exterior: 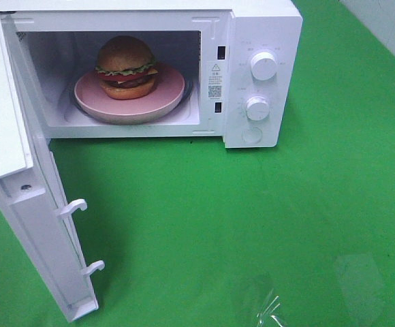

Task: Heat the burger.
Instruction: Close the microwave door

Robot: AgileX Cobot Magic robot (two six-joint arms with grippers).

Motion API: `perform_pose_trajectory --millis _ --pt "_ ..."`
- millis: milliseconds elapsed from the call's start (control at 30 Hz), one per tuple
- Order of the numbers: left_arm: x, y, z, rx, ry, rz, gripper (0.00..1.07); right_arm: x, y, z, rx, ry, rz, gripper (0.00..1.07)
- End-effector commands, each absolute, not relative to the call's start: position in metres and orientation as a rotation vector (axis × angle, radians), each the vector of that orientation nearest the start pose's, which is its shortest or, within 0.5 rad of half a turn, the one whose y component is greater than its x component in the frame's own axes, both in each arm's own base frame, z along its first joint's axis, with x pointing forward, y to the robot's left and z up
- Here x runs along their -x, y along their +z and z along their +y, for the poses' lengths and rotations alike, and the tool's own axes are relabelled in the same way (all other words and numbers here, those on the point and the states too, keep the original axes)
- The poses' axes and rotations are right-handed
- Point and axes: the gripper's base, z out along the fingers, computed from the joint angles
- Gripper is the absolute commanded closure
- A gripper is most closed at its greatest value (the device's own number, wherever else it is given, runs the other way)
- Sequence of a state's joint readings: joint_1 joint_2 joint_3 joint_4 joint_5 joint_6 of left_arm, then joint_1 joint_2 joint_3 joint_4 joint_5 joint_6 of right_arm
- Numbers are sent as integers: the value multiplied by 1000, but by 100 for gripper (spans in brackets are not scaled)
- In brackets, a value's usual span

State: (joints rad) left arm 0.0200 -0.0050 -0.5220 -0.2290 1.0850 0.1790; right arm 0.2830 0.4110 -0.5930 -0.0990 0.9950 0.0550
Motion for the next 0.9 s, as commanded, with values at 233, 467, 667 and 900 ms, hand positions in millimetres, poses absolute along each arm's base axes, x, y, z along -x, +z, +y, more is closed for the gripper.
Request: perform_pose_trajectory --millis 233,467,667,900 --pt "13 284 -19 -176 -147 1988 9 -27 286 0 117 29 2097 37" --pt "13 284 -19 -176 -147 1988 9 -4 284 -3 72 14 1967 37" --pt "13 284 -19 -176 -147 1988 9 5 283 -5 62 5 1917 37" --pt "13 284 -19 -176 -147 1989 9 5 283 -5 54 1 1918 37"
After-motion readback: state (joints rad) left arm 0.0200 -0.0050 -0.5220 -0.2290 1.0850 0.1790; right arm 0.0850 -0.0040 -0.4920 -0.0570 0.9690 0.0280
